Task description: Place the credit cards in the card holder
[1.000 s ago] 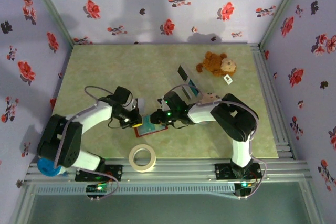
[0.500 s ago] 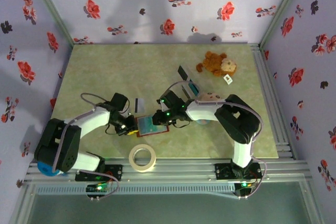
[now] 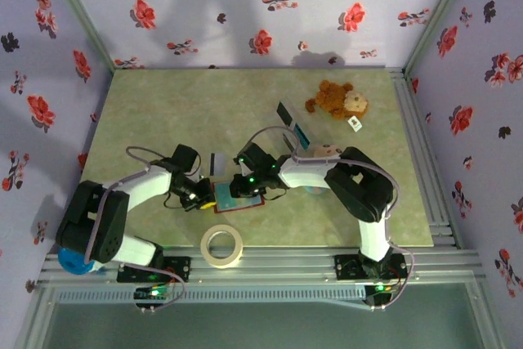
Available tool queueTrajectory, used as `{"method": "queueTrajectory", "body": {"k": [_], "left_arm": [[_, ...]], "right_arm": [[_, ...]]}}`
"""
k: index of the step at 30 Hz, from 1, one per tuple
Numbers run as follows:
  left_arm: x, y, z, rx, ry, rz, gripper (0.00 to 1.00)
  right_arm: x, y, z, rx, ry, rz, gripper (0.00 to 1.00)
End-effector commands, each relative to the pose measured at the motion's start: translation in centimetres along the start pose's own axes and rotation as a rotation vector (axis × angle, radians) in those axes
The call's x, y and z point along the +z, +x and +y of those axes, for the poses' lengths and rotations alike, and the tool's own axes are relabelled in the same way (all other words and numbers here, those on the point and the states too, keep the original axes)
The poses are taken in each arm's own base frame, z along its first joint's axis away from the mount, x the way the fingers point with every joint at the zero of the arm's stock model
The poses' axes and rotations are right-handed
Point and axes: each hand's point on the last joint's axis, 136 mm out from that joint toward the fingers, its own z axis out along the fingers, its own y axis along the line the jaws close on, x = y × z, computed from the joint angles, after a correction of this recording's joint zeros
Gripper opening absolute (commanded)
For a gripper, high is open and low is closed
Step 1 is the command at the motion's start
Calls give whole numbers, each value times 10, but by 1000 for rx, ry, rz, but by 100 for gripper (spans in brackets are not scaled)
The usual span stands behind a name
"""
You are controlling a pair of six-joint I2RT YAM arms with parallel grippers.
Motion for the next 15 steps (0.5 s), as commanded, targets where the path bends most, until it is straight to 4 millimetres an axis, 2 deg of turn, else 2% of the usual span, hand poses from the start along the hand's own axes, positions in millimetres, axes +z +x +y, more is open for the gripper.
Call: {"method": "queueTrajectory", "body": {"k": [1, 10, 15], "left_arm": [[4, -8, -13, 32, 59, -22, 7], [0, -7, -12, 37, 55, -32, 7], [-6, -7, -14, 49, 69, -49, 10]], "right_arm": [[10, 9, 16, -19, -29, 39, 16], [-23, 8, 9, -83, 91, 12, 33], [-41, 14, 4, -134, 140, 24, 44]]}}
